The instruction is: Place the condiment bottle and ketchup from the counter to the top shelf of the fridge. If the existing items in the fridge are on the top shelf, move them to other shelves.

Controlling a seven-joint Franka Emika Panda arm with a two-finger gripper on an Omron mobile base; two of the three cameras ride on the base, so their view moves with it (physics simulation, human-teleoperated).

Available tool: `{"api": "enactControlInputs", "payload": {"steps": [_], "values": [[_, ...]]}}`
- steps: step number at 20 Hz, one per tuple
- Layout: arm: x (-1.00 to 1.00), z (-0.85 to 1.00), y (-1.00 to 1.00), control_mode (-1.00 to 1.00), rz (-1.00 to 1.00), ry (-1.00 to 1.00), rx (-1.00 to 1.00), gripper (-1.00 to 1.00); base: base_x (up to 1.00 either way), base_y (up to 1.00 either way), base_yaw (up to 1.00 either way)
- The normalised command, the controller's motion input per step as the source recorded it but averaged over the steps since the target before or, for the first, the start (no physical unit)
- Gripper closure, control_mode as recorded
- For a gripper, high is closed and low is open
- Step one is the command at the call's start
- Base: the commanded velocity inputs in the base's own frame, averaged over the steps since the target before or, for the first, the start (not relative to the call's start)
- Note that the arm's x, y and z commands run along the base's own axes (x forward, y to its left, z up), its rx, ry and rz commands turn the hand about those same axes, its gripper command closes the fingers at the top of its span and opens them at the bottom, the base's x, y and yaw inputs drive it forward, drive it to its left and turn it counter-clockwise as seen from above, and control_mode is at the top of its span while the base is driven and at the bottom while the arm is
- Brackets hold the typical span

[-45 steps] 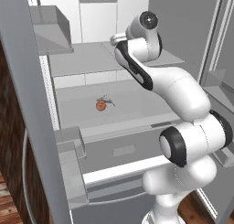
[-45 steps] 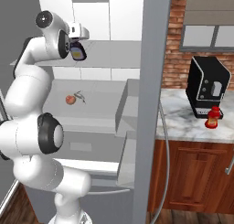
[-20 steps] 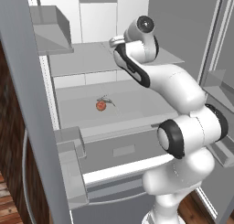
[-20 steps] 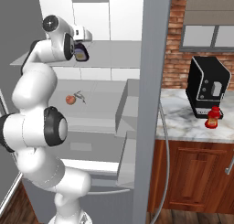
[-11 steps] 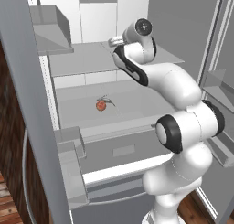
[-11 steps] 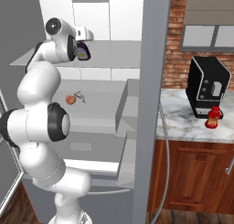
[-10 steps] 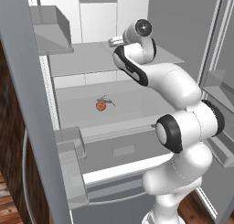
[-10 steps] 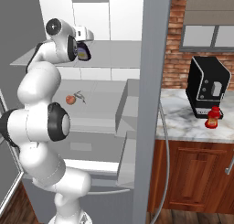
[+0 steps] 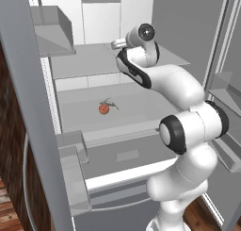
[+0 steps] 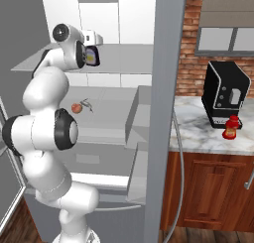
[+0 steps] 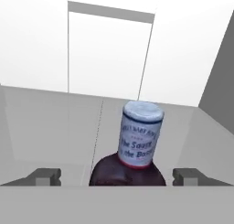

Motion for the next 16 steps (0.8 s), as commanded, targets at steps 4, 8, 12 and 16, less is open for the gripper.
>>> {"api": "enactControlInputs", "payload": {"steps": [4, 8, 12, 16], "values": [[0.04, 0.0, 0.0, -1.0, 0.0, 0.0, 0.0, -1.0, 0.0, 0.0, 0.0], [-0.49, 0.0, -0.01, -1.0, 0.0, 0.0, 0.0, -1.0, 0.0, 0.0, 0.0], [-1.0, 0.0, -0.08, -1.0, 0.0, -0.01, 0.0, -1.0, 0.0, 0.0, 0.0], [-1.0, 0.01, -0.18, -1.0, 0.0, -0.06, 0.0, -1.0, 0.0, 0.0, 0.0]]}}
